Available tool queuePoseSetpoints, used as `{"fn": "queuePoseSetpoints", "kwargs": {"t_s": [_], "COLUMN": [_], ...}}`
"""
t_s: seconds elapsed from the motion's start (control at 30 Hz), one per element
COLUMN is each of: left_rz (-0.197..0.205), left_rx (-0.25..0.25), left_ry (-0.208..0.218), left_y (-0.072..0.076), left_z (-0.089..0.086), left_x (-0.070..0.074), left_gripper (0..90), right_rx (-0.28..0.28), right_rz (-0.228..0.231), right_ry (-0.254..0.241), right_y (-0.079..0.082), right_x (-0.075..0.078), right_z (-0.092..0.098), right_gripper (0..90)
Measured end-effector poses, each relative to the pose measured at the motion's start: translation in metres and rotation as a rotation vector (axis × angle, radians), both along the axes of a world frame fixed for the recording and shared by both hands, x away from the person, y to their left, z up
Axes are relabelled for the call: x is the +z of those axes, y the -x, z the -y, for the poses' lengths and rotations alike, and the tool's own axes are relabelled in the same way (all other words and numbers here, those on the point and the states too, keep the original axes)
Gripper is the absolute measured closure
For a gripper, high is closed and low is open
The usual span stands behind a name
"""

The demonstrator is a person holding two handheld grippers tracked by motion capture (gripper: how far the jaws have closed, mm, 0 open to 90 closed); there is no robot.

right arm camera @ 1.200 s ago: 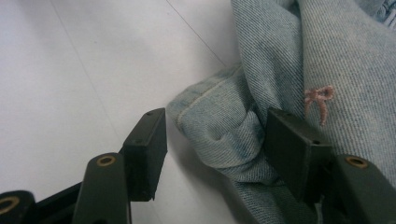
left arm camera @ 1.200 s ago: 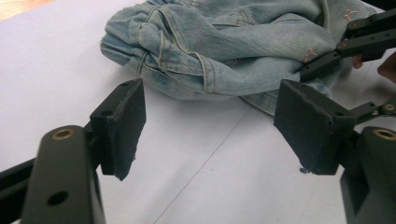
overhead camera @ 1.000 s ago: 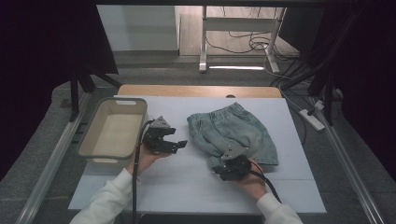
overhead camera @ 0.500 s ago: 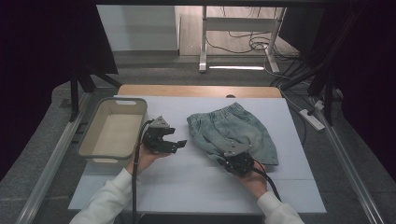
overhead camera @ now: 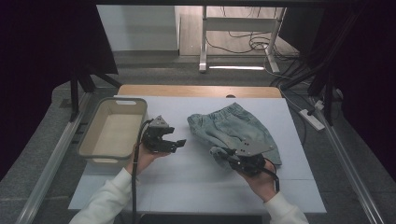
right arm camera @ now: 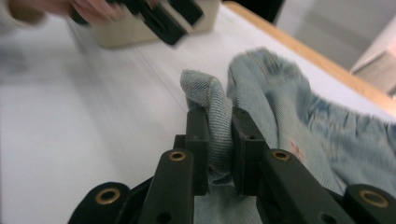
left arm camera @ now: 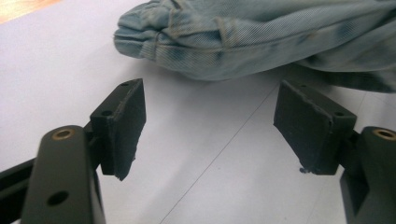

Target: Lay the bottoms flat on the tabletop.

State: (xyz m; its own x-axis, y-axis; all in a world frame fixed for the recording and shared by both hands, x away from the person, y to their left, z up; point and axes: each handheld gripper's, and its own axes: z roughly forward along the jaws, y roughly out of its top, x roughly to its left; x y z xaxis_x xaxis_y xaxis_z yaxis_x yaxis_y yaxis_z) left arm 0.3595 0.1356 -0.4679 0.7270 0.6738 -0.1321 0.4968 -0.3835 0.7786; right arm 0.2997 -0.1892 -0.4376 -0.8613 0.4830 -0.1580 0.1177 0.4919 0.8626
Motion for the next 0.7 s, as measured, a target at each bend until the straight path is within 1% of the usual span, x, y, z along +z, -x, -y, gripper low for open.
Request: {"fn": "queuePoseSetpoints", "kwargs": {"t_s": [0.1, 0.2, 0.23, 0.3, 0.43, 0.5, 0.53, 0.7], "left_rz": [0.003, 0.006, 0.006, 0.006, 0.004, 0.004, 0.004, 0.004], "left_rx": [0.001, 0.002, 0.003, 0.004, 0.007, 0.009, 0.009, 0.009], "left_ry": [0.001, 0.002, 0.002, 0.003, 0.006, 0.008, 0.009, 0.007], "left_y": [0.000, 0.000, 0.000, 0.001, 0.000, 0.000, 0.000, 0.000], "left_z": [-0.001, -0.001, -0.001, -0.001, -0.002, -0.003, -0.003, -0.003], "left_x": [0.001, 0.001, 0.001, 0.002, 0.002, 0.002, 0.002, 0.002], "left_gripper": [26.1, 26.1, 26.1, 26.0, 25.9, 25.9, 25.9, 25.8], "right_rx": [0.030, 0.068, 0.081, 0.105, 0.150, 0.159, 0.160, 0.154], "right_rz": [0.016, 0.009, 0.003, -0.015, -0.066, -0.071, -0.077, -0.099], "right_ry": [-0.030, -0.031, -0.028, -0.001, 0.055, 0.074, 0.077, 0.054], "right_y": [0.008, 0.014, 0.015, 0.018, 0.019, 0.019, 0.019, 0.015], "right_x": [0.010, 0.012, 0.010, 0.003, -0.017, -0.024, -0.026, -0.026], "right_z": [-0.001, -0.006, -0.009, -0.016, -0.030, -0.034, -0.035, -0.031], "right_gripper": [78.9, 78.9, 78.9, 78.9, 78.8, 78.8, 78.7, 78.5]}}
